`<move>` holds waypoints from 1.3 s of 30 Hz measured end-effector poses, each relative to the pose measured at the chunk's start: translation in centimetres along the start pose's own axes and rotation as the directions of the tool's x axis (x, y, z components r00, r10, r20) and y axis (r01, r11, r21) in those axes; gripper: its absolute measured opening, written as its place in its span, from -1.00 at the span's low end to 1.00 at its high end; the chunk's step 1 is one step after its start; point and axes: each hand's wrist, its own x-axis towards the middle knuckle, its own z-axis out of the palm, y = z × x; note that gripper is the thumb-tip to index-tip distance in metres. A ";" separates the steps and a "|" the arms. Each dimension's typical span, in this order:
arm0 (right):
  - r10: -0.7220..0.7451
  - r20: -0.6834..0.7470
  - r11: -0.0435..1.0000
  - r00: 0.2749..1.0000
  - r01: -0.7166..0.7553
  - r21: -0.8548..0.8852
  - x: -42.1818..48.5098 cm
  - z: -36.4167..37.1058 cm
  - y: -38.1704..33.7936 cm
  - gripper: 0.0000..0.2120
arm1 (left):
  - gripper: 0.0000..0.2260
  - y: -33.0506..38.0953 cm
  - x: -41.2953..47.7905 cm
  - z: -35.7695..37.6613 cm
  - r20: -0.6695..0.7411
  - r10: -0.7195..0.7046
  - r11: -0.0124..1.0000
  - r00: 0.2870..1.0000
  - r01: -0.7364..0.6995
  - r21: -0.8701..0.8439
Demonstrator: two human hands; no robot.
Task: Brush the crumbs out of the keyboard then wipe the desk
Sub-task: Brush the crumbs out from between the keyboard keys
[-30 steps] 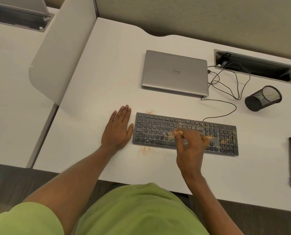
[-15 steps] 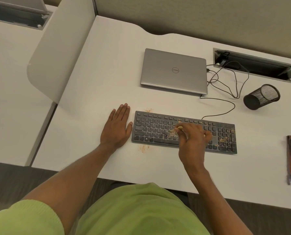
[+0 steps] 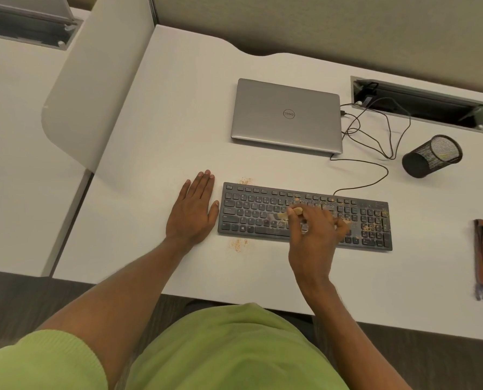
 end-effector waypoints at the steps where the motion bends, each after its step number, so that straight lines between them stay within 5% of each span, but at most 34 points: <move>1: 0.014 -0.009 0.999 1.000 -0.014 0.037 -0.2 0.2 -0.3 -0.93 | -0.39 0.0 0.0 0.0 0.000 0.000 1.000 1.000 0.000 -0.001; 39: 0.108 -0.062 0.993 0.992 -0.106 0.045 -1.3 0.3 0.4 -0.93 | -0.39 0.0 0.0 0.0 -0.009 0.007 1.000 1.000 -0.007 -0.001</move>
